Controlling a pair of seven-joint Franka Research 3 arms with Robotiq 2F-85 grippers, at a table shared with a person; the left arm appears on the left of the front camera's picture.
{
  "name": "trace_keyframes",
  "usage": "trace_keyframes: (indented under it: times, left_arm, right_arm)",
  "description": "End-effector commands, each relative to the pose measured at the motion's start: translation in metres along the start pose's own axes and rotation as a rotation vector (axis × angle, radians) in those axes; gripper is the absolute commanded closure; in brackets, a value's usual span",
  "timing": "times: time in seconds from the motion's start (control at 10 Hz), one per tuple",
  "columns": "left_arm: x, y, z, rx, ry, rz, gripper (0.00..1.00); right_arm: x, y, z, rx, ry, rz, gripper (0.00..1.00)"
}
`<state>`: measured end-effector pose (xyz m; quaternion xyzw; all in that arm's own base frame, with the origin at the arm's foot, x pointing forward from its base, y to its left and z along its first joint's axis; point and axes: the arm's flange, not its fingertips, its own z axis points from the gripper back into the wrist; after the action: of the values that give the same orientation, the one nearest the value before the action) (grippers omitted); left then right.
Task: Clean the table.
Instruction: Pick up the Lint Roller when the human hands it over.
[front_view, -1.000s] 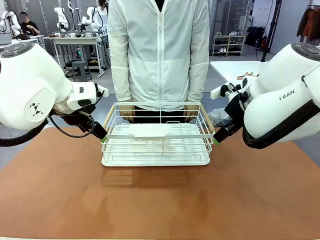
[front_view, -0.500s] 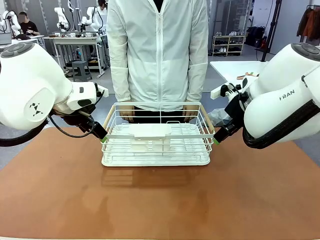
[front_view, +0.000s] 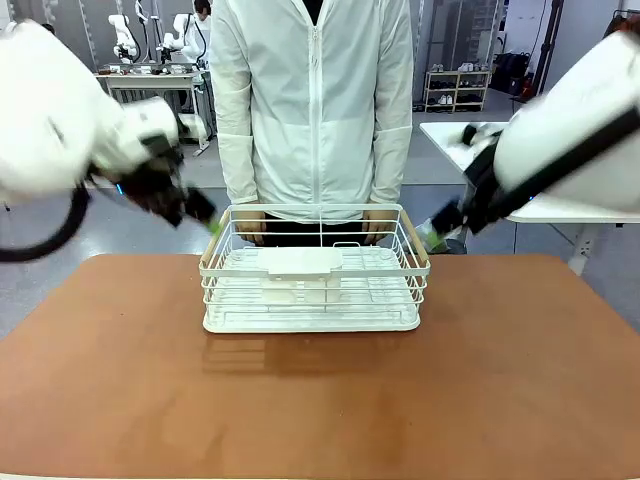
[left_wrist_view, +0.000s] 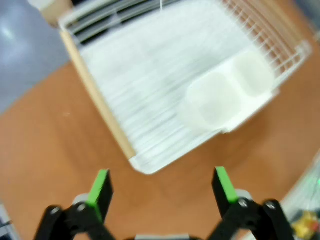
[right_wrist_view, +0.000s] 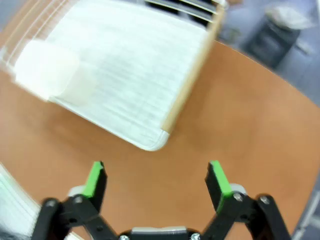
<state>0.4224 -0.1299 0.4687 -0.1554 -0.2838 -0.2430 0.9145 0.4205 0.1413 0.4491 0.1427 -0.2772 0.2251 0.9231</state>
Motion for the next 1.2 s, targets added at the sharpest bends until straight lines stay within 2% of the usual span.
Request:
trace_keyframes:
  times: [0.0,0.1,0.2,0.3,0.4,0.5,0.7,0.8,0.9,1.0,1.1]
  left_arm:
    - [0.024,0.092,0.100,-0.286,-0.065,0.286,0.00]
    - [0.006,0.133,0.138,-0.447,-0.146,0.504,0.00]
    - [-0.020,0.167,0.163,-0.471,-0.202,0.635,0.00]
    - [-0.049,0.200,0.185,-0.454,-0.256,0.742,0.00]
    - [-0.080,0.231,0.204,-0.427,-0.285,0.849,0.00]
    - [-0.115,0.261,0.221,-0.415,-0.354,0.945,0.00]
    - [-0.178,0.303,0.225,-0.390,-0.399,1.169,0.00]
    - [-0.198,0.311,0.219,-0.369,-0.390,1.249,0.00]
    - [-0.201,0.310,0.214,-0.364,-0.367,1.252,0.00]
    - [-0.190,0.307,0.212,-0.342,-0.347,1.222,0.00]
    - [-0.220,0.325,0.218,-0.335,-0.372,1.245,0.00]
  right_arm:
    - [0.024,-0.084,0.078,0.360,-0.069,-0.316,0.00]
    - [0.014,-0.127,0.106,0.441,-0.151,-0.507,0.00]
    - [-0.002,-0.159,0.127,0.504,-0.207,-0.610,0.00]
    - [-0.021,-0.188,0.145,0.544,-0.250,-0.689,0.00]
    - [-0.046,-0.218,0.163,0.524,-0.281,-0.756,0.00]
    - [-0.079,-0.258,0.181,0.517,-0.330,-0.910,0.00]
    - [-0.135,-0.302,0.184,0.511,-0.361,-1.086,0.00]
    - [-0.151,-0.312,0.178,0.497,-0.353,-1.151,0.00]
    - [-0.152,-0.313,0.168,0.472,-0.297,-1.160,0.00]
    - [-0.145,-0.307,0.163,0.460,-0.281,-1.124,0.00]
    - [-0.177,-0.327,0.175,0.468,-0.334,-1.146,0.00]
